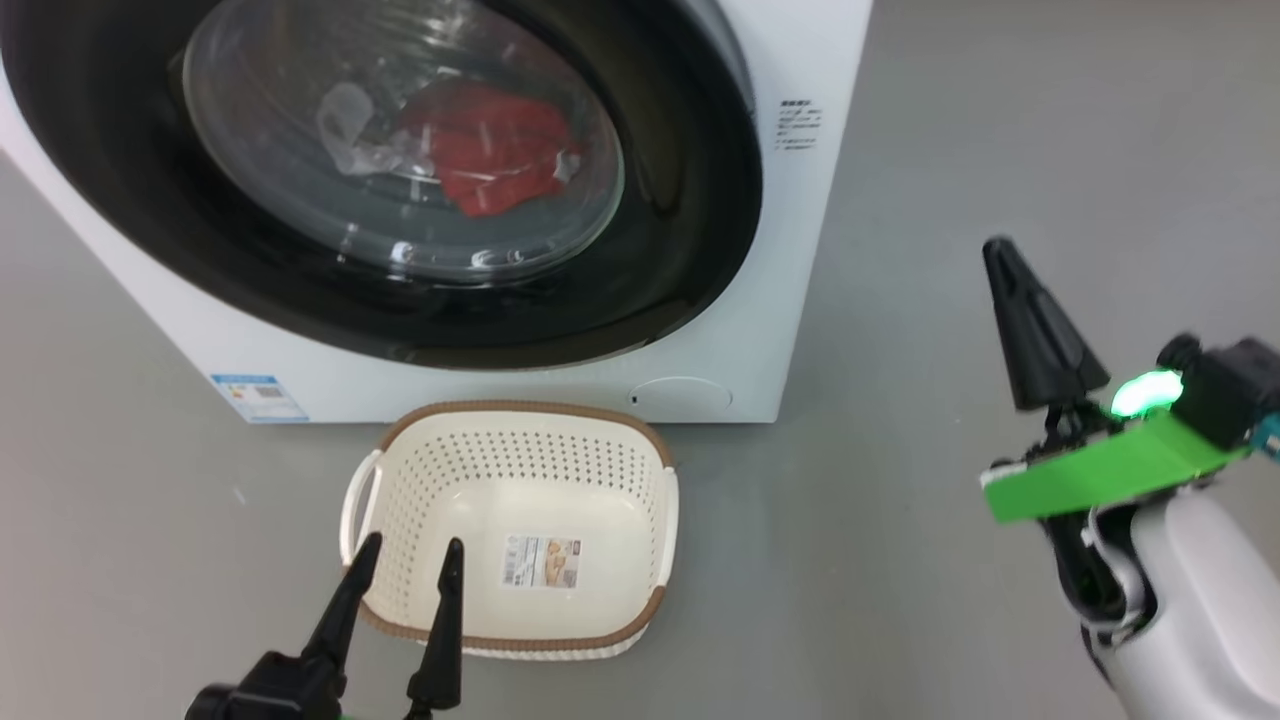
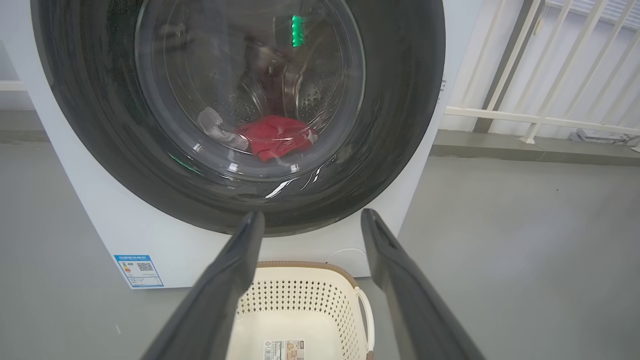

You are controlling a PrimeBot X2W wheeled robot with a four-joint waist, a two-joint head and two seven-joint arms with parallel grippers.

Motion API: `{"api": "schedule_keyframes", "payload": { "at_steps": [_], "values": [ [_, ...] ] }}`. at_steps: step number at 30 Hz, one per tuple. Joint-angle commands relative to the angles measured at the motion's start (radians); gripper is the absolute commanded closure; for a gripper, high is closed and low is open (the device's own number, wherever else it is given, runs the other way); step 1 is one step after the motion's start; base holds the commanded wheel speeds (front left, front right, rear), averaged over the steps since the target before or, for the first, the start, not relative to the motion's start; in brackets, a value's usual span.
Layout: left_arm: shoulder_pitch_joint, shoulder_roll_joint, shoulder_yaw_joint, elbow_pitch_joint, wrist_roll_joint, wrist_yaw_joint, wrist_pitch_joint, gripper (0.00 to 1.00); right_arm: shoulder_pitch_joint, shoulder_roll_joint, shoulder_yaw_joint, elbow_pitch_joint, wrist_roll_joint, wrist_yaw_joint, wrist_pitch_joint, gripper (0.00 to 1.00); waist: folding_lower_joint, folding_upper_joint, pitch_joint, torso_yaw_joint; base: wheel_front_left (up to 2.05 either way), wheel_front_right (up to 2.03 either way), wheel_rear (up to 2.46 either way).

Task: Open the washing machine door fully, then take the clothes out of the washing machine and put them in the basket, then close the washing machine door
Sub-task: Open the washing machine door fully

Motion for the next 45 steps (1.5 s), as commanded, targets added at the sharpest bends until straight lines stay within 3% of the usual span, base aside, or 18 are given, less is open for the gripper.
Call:
{"api": "schedule_keyframes", "payload": {
  "at_steps": [1,11,18,32,38,45],
  "values": [
    [-0.040,0.008,0.024,-0.029,-0.003,-0.001,-0.012,0.00,-0.050,-0.013,0.021,-0.017,0.017,0.000,-0.006,1.00,0.0000,0.0000,0.033,0.034,0.00,0.00,0.00],
    [-0.080,0.008,0.024,-0.031,0.003,-0.004,-0.012,0.00,-0.244,-0.059,0.039,0.042,0.109,0.000,-0.006,1.00,0.0000,0.0000,0.096,0.079,0.00,0.00,0.00],
    [-0.110,0.008,0.021,-0.025,0.007,-0.014,-0.012,0.00,-0.369,-0.085,0.089,0.117,0.233,0.000,-0.006,1.00,0.0000,0.0000,0.142,0.100,0.00,0.00,0.00],
    [-0.149,0.008,0.010,-0.015,-0.008,-0.021,-0.012,0.00,-0.595,-0.213,0.377,0.255,0.644,0.000,0.032,1.00,0.0000,0.0000,0.207,0.136,0.00,0.00,0.00],
    [-0.161,0.008,0.007,-0.018,-0.011,-0.022,-0.012,0.00,-0.656,-0.240,0.419,0.267,0.783,0.000,0.081,1.00,0.0000,0.0000,0.236,0.141,0.00,0.00,0.00],
    [-0.188,0.008,-0.005,-0.020,-0.018,-0.024,-0.012,0.00,-0.727,-0.257,0.424,0.259,0.982,0.000,0.251,1.00,0.0000,0.0000,0.279,0.150,0.00,0.00,0.00]
  ]
}}
